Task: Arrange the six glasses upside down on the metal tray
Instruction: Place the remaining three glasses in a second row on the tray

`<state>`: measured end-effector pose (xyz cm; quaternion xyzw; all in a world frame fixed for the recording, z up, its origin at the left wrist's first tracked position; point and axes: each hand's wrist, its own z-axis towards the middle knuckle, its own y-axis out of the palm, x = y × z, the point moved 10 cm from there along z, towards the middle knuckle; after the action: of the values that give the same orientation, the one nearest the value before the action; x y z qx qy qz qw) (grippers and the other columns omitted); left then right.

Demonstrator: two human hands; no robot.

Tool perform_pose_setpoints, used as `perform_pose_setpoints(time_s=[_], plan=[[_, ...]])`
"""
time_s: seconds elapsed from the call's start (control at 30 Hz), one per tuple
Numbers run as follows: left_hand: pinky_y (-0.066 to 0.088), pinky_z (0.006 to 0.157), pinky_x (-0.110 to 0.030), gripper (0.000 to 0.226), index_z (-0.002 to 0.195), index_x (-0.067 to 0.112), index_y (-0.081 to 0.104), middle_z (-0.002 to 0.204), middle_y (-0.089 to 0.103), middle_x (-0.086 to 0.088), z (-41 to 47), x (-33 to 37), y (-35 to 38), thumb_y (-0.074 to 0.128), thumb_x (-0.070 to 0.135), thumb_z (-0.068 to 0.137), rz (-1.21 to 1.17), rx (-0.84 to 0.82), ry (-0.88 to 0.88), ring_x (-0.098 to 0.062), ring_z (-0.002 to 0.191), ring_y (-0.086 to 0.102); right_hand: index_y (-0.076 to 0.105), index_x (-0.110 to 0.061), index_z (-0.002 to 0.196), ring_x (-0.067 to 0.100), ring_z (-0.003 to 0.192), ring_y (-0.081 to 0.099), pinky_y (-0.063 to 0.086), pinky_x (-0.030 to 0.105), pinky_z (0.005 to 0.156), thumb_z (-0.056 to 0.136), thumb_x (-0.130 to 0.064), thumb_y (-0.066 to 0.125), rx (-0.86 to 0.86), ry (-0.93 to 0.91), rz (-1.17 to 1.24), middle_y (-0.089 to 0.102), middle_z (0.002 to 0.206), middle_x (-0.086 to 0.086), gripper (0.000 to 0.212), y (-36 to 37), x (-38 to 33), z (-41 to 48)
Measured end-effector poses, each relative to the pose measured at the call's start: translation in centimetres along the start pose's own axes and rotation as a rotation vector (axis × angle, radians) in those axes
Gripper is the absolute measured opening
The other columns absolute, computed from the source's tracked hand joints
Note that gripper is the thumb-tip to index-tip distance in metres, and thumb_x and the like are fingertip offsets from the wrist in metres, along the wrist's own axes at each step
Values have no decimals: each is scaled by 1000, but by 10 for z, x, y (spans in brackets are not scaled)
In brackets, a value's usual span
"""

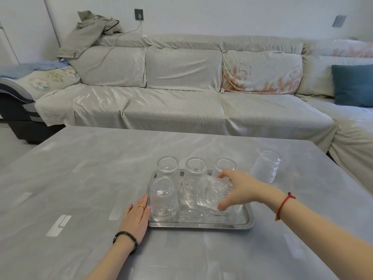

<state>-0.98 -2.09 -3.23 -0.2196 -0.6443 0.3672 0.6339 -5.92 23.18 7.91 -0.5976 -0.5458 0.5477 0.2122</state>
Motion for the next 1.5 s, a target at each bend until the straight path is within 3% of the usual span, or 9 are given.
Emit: perform_pose_setpoints(time_s=[0.13,0.3,0.4,0.53,0.63,0.8,1.03,1.27,1.5], plan=[[5,115,-26,44,140,19,23,149,30,3,2,-4,1,26,21,96,-35,2,4,-8,136,27,39,-22,132,19,122,46,40,28,93,61,-33,78,77,-59,-139,49,134,0,82,-2,-16,7],[16,113,-26,44,137,15,28,147,32,-6,-15,-8,-38,37,11,94,-516,321,-60,-12,135,27,39,-21,122,18,103,47,43,29,80,59,-28,80,98,-88,-17,49,116,0,76,9,-26,10],[26,103,-10,40,128,19,40,131,48,1,-46,47,-77,38,30,90,-486,543,264,-2,121,40,36,-18,121,18,99,44,39,27,76,60,-26,80,98,-110,-17,48,113,3,75,19,-30,15],[36,97,-12,30,113,36,51,118,57,19,-56,133,-35,42,26,87,-494,226,524,1,114,50,35,-16,122,22,108,45,39,28,77,61,-24,79,107,-126,5,50,120,8,76,28,-34,22],[25,104,-9,44,123,48,27,137,35,23,-37,146,14,43,27,89,-532,-5,318,10,126,31,35,-15,123,24,116,46,41,28,83,61,-27,80,132,-139,36,50,124,8,77,31,-34,26],[14,110,-23,60,142,23,8,150,18,7,-17,130,56,41,16,92,-738,-174,-10,3,128,15,36,-16,127,21,122,43,39,29,96,62,-27,79,218,-161,185,47,133,4,79,31,-26,24],[16,118,-40,62,143,20,9,152,21,2,-28,117,67,44,16,91,-741,-177,-93,-10,139,19,40,-40,110,12,108,57,48,38,96,64,-17,76,413,-90,668,55,105,-24,63,63,11,1],[9,113,-26,66,142,13,-1,154,10,-2,-35,113,72,42,21,92,-675,-146,-185,-13,141,10,33,-15,135,23,123,52,44,47,103,72,-6,69,404,-70,743,53,135,6,73,84,12,9],[13,112,-26,68,142,12,-1,154,12,-3,-36,111,71,43,20,91,-638,-139,-198,-12,139,14,26,-17,140,24,128,45,39,46,107,75,-7,67,387,-49,715,45,143,4,78,93,13,15]])
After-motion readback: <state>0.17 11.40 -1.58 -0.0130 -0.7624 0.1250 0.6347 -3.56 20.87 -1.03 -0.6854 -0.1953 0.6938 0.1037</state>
